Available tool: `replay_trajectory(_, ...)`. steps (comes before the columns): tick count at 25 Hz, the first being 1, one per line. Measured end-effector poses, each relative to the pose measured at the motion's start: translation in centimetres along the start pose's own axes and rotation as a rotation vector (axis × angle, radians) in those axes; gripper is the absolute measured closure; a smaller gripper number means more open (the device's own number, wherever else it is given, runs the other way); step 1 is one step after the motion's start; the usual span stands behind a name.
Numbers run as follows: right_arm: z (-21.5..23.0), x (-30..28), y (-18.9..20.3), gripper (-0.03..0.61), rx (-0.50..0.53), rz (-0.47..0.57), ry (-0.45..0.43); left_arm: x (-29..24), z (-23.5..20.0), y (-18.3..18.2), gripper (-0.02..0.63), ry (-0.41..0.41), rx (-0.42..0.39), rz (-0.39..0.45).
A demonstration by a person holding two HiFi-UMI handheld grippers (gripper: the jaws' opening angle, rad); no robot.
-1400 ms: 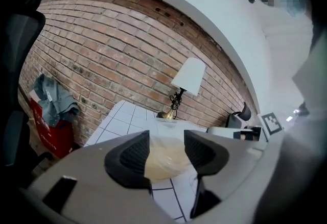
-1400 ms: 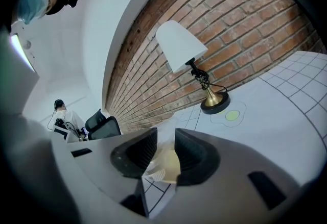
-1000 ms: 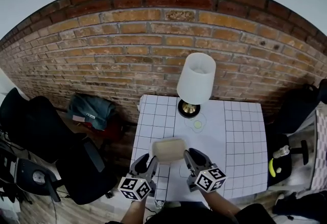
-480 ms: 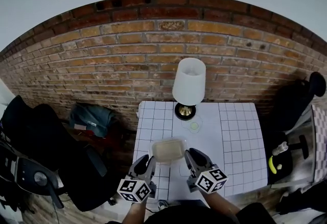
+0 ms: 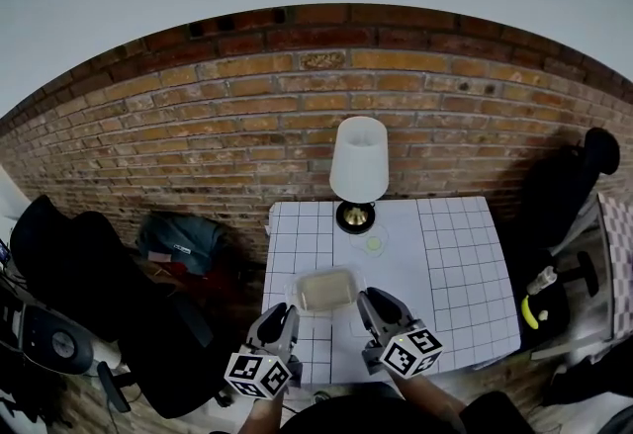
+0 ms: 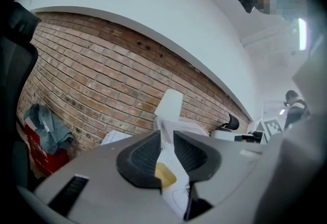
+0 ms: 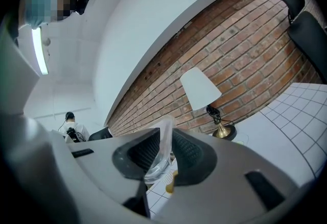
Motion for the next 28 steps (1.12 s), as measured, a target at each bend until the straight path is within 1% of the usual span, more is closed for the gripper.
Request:
replay_trajectory(11, -2.9, 2.6, -0.7, 0.517, 0.005, 0.066, -0.002, 2.7, 1.3, -1.7, 0.534, 0.043, -0.033, 0.054)
replay_trajectory(24, -5.3, 3.8, 0.0, 0.531, 0.009, 0.107, 0.01, 5.1, 1.1, -2.5, 0.54, 0.072, -0.047, 0.071)
replay_trajectory(28, -5.7, 4.0, 0.0, 0.532, 0.007, 0.113, 0.013, 5.4, 1.0, -2.7, 0.54, 0.075, -0.039, 0.072)
Point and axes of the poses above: the fingertips, and each gripper's own axes: x backward along the fingers, z to its right, y out of its underside, the point moved 8 cm from there along x, backward along the fingers, and after that the axes turned 10 degrees about y, right-handed, at the moved point
